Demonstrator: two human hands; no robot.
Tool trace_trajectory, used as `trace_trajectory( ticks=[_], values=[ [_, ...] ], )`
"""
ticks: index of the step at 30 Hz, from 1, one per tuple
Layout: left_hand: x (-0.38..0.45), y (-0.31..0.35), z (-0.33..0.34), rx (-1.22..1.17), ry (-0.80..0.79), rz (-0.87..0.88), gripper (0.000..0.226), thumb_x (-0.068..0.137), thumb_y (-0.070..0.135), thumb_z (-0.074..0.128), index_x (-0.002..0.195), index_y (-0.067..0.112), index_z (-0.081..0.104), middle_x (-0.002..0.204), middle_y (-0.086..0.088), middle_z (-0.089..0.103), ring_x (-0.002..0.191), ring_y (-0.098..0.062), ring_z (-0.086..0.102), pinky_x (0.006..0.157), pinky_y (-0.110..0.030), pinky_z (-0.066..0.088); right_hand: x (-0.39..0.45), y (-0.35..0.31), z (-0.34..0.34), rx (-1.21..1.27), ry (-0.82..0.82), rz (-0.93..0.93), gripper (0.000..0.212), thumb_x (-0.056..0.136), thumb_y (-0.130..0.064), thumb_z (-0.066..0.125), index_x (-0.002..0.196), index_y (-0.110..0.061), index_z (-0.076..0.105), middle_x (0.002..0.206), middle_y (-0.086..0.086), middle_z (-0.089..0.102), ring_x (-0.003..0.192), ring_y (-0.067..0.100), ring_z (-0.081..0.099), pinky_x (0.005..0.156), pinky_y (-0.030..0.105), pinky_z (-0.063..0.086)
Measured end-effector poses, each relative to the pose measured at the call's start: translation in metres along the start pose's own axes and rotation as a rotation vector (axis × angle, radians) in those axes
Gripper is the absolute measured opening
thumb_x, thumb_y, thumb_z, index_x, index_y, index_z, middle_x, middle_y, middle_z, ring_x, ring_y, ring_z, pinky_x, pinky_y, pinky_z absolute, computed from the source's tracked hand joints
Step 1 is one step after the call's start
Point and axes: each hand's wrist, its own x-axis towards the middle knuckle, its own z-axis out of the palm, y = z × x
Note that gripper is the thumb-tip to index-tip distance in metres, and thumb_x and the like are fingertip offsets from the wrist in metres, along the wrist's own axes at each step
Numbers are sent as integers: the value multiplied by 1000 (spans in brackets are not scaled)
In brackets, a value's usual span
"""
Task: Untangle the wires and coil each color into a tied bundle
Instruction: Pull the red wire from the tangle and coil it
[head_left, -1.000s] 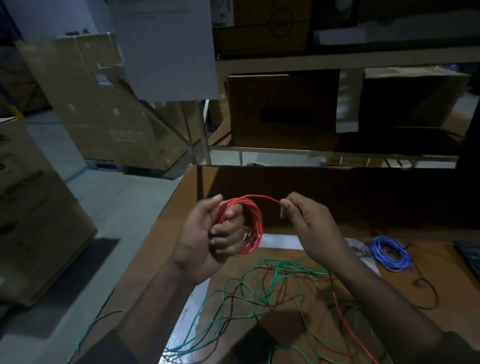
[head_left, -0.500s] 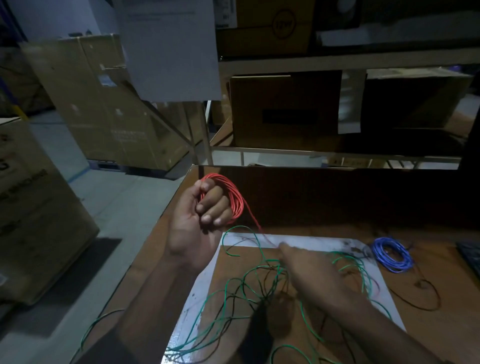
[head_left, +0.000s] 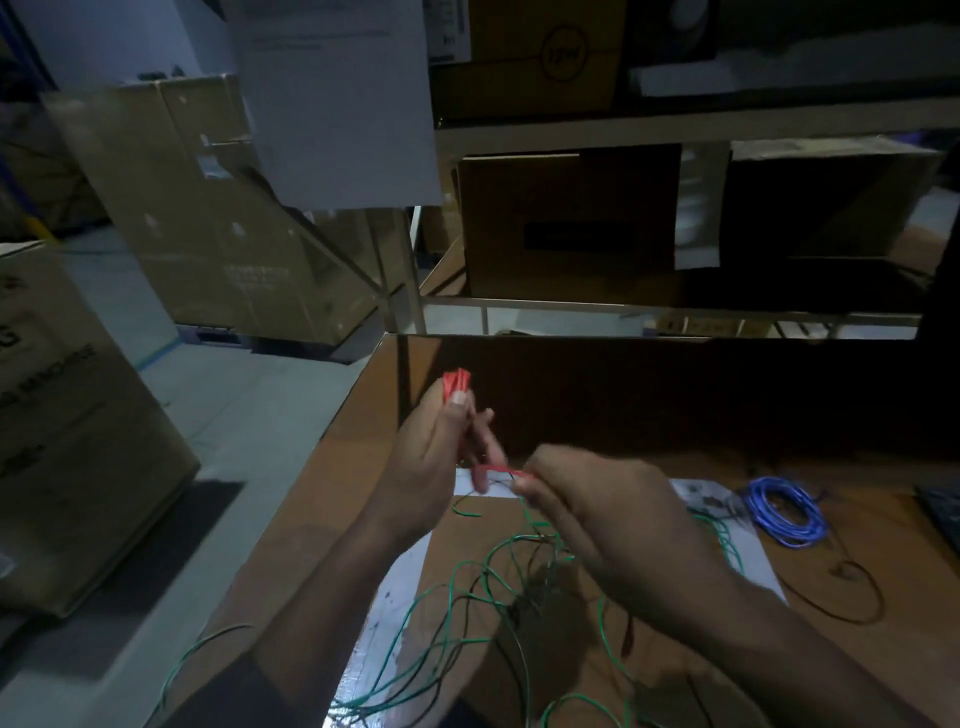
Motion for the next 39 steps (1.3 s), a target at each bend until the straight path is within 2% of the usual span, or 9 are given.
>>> trace_trajectory(
  ticks=[4,7,11,17,19,23,26,32,39],
  values=[
    [-4,2,5,75,-106,-42,35,111,32,35,94,6,52,69,-14,49,58,-27,46,50,-29,40,15,16,-13,132,124,65,37,102,-58,35,91,-30,57,78,-13,55,67,6,54,57,31,46],
    [-8,12,9,-9,-181,-187,31,111,22,36,101,-3,52,65,-10,43,52,-23,40,45,-23,31,23,31,-11,164,177,115,39,99,-59,41,89,-27,60,77,-13,56,69,4,54,59,33,48],
    [-11,17,10,-216,-272,-228,31,109,20,35,84,9,49,49,9,40,36,0,37,54,-45,14,23,49,0,216,122,226,40,95,-62,43,84,-27,58,73,-11,55,67,4,52,59,40,49],
    [-8,0,-9,-144,-261,-169,34,95,38,62,85,5,60,56,1,45,43,-5,39,51,-32,27,14,63,9,219,-68,268,43,90,-65,47,73,-27,53,67,-6,54,63,7,50,58,41,47],
    [-6,-7,-17,51,-256,-152,37,92,42,68,88,5,62,67,-4,51,53,-10,46,52,-24,39,11,68,7,252,-61,263,42,88,-65,50,73,-26,55,66,-5,54,63,10,51,57,41,46],
    [-9,-13,-15,199,-313,-179,40,101,48,57,82,14,65,65,2,51,57,-13,47,54,-29,40,12,69,0,299,59,227,29,91,-53,55,81,-27,62,74,-9,55,67,9,53,57,34,45],
    [-12,-5,-3,-1,-328,-212,42,107,37,45,68,31,62,55,9,43,50,-9,39,53,-29,33,16,71,1,294,154,238,30,93,-52,55,85,-24,63,78,-10,55,72,9,53,58,31,45],
    [-8,2,-6,-481,-243,-314,42,106,37,48,68,20,45,49,9,28,34,-3,24,48,-30,23,9,90,16,242,133,296,39,98,-58,41,80,-25,54,74,-8,52,69,9,52,59,43,46],
    [-2,-6,-5,-1007,-201,-362,38,109,35,40,76,18,49,48,9,26,32,-4,27,49,-21,37,-8,81,48,204,-57,411,31,104,-50,33,85,-28,46,73,-6,54,66,7,51,59,37,43]
  ],
)
